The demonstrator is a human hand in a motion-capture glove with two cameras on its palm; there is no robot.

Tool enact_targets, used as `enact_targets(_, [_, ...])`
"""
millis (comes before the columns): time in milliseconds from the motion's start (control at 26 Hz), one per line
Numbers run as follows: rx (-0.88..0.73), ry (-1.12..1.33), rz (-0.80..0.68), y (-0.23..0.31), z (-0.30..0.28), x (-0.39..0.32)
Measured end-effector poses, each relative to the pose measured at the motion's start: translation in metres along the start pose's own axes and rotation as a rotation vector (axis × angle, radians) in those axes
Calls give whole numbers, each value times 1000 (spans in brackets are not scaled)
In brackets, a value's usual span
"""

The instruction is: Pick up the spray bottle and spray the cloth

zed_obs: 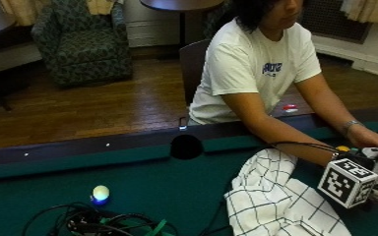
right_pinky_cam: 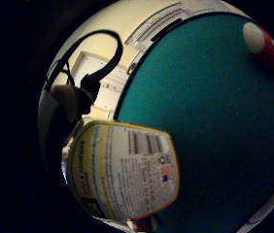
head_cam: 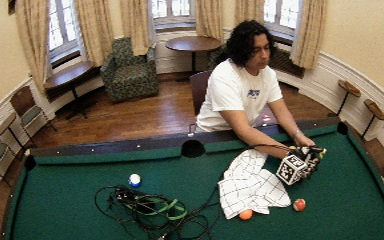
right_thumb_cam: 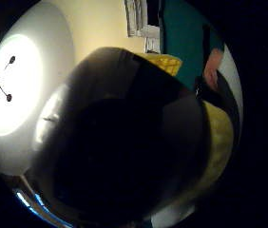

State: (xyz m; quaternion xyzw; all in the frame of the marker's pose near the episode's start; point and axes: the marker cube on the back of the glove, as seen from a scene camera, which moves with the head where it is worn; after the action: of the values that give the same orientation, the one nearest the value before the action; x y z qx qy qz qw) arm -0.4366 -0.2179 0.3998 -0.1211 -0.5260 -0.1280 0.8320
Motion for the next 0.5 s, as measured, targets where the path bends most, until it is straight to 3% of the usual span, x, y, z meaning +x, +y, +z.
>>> enact_targets(501, [-55, 184, -17, 29, -32, 11])
